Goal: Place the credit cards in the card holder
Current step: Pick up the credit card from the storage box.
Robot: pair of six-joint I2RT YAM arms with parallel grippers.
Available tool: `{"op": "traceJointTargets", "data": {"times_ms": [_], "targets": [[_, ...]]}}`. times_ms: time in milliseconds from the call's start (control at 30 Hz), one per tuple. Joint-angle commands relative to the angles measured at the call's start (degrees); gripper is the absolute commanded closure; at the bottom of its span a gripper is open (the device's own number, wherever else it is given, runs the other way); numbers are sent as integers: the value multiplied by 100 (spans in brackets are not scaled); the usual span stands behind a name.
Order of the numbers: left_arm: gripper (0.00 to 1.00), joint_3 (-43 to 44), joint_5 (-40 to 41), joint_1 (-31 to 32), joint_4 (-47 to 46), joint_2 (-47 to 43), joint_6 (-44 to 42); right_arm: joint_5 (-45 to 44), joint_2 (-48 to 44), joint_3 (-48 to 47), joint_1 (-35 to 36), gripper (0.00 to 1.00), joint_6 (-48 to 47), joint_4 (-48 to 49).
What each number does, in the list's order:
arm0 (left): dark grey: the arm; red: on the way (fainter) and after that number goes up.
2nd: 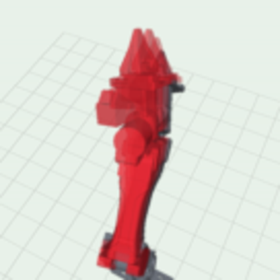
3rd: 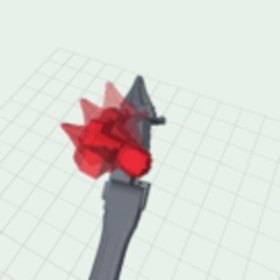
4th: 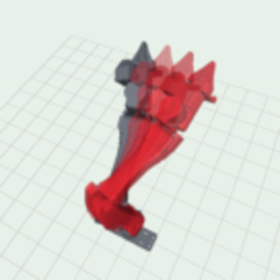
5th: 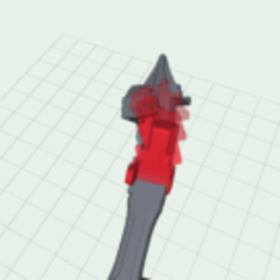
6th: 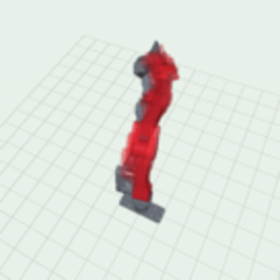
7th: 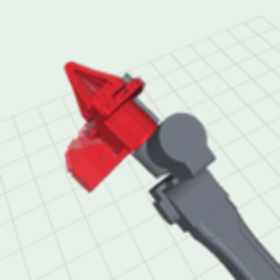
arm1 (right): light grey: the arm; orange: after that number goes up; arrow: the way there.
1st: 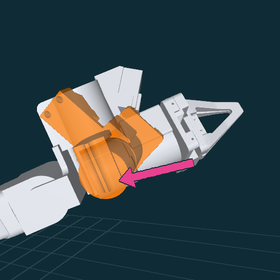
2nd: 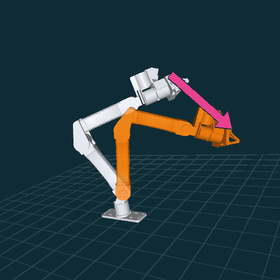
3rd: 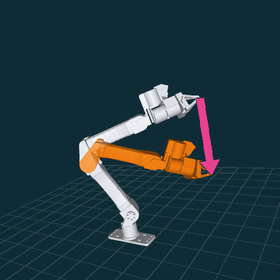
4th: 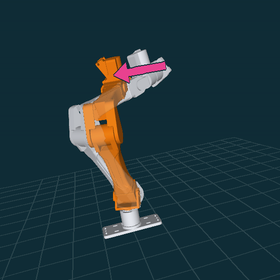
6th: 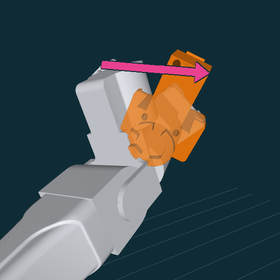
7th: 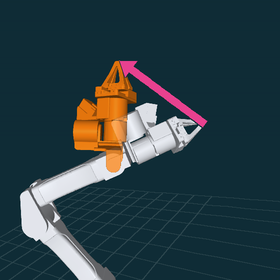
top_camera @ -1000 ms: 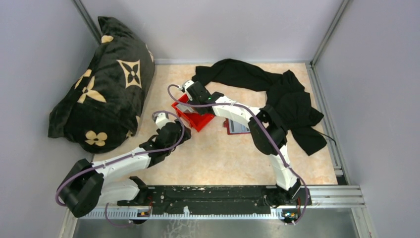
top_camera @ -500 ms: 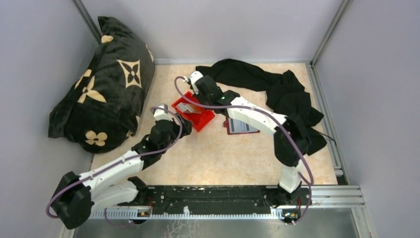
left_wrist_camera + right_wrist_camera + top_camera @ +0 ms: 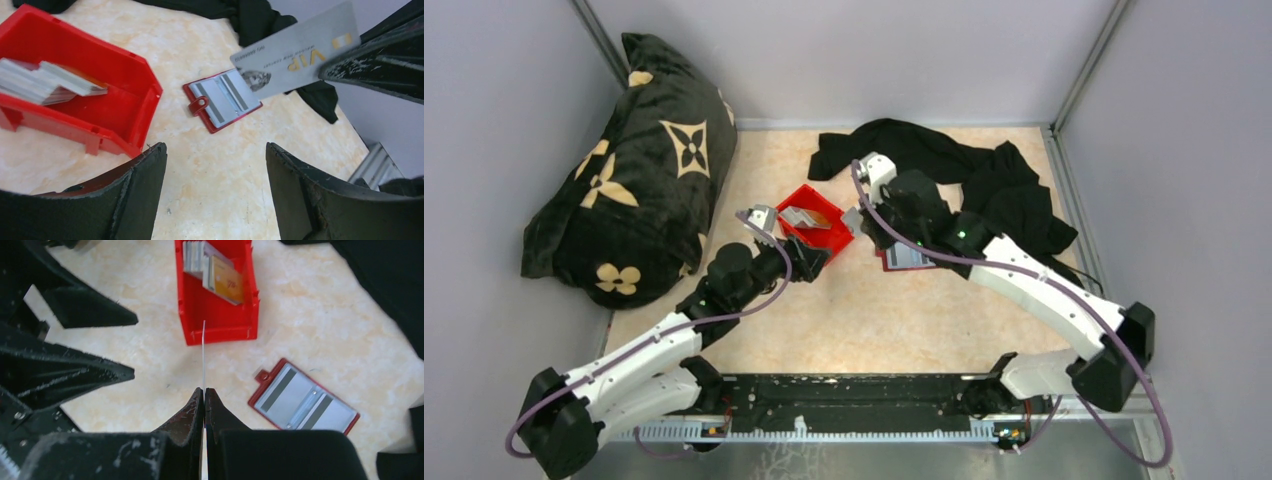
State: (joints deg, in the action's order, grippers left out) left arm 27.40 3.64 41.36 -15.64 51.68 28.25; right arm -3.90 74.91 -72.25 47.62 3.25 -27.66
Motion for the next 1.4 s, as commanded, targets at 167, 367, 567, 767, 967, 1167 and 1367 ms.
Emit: {"op": "traceJointTargets", "data": {"times_ms": [167, 367, 567, 767, 967, 1167, 1367], "targets": [[21, 95, -1552, -23, -897, 154, -810, 1143, -1050, 1028, 77, 100, 848, -194], [21, 352, -2598, -94, -1182, 937, -1105, 1444, -1362, 1458, 46, 100, 990, -293], [23, 280, -3525, -446, -1678, 1337, -985, 2155, -1491, 1755, -324, 100, 1088, -152], [25, 320, -4247, -629, -2097, 1745, -838, 2876, -1262, 1957, -669, 100, 1100, 99], [27, 533, -4768, -638, -2168, 2261, -831, 3380, -1016, 2073, -890, 100, 1126, 488], [32, 672, -5093, -664, -2304, 2675, -761, 3791, -806, 2044, -1127, 100, 1126, 694], [50, 723, -5232, -705, -2378, 2882, -753, 3971, -692, 2002, -1307, 100, 1117, 752]]}}
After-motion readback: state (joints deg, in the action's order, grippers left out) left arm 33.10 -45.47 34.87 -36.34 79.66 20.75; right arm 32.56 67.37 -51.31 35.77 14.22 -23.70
